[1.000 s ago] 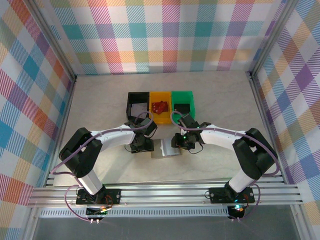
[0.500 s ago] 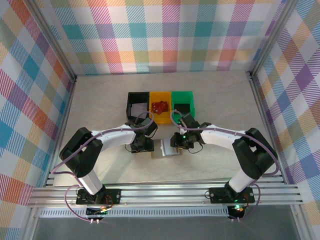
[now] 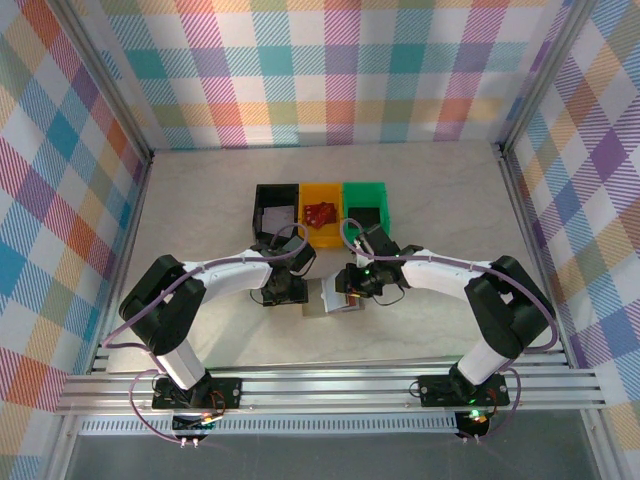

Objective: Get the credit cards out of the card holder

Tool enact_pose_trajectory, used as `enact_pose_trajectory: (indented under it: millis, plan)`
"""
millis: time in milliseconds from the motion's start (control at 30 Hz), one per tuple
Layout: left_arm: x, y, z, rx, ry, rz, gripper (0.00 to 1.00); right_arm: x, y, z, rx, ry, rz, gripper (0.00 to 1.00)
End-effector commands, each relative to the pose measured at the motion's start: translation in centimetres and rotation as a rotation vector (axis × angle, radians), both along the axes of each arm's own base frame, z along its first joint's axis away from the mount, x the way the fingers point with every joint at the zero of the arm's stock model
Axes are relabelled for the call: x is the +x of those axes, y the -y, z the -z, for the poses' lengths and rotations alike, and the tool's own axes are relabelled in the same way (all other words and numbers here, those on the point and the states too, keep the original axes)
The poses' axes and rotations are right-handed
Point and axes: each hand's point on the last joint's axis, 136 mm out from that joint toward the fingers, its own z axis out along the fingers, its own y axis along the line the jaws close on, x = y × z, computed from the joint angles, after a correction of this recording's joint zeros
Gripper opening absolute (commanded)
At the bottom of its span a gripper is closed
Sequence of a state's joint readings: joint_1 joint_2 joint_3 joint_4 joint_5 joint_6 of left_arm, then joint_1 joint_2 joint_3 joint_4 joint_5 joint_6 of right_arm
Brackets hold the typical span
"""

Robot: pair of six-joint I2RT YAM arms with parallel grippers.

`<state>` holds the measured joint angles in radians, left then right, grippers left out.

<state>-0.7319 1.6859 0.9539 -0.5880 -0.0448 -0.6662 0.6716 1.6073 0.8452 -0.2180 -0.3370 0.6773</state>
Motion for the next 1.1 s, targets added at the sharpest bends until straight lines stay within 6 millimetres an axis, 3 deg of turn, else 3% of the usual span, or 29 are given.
enact_pose_trajectory:
  millis: [0, 467, 833, 1067]
  plan:
    - [-1.4, 1.0, 2.5, -0.032, -0.059, 0.040, 0.63, 0.1, -1.5, -1.4, 0.082, -0.009, -0.015, 0.30]
    - [-1.0, 0.7, 0.9, -0.046, -0.005, 0.038, 0.65, -0.2, -3.3, -3.1, 0.116, 0.007, -0.043, 0.30]
    - [-0.6, 0.0, -1.2, -0.045, 0.059, 0.041, 0.69, -1.1, -4.6, -3.0, 0.108, 0.004, -0.073, 0.25]
    - [-0.8, -1.0, -1.6, -0.003, 0.065, 0.044, 0.70, -1.1, -4.0, -2.2, 0.066, 0.003, -0.065, 0.24]
